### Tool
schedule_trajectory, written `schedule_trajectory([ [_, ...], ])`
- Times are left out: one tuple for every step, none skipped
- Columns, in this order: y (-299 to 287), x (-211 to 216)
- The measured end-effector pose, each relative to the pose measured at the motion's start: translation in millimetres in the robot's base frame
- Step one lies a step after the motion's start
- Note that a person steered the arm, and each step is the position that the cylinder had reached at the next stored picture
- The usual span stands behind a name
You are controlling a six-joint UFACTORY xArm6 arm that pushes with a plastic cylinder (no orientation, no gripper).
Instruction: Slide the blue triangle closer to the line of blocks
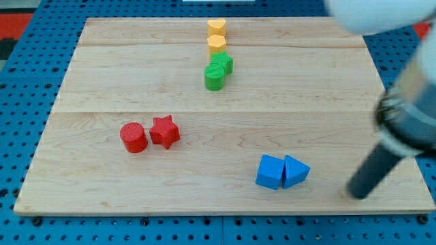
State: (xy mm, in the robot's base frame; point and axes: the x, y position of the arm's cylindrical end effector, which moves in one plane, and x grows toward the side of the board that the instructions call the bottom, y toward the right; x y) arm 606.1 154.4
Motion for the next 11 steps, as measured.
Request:
schedule_trajectory([
  [-44,-13],
  [-62,-52],
  [-90,-60],
  [-27,-46],
  [-54,-76],
  [-90,-108],
  [-109,-132],
  [-127,-156],
  [-151,-188],
  [-144,-182],
  [-84,-136],
])
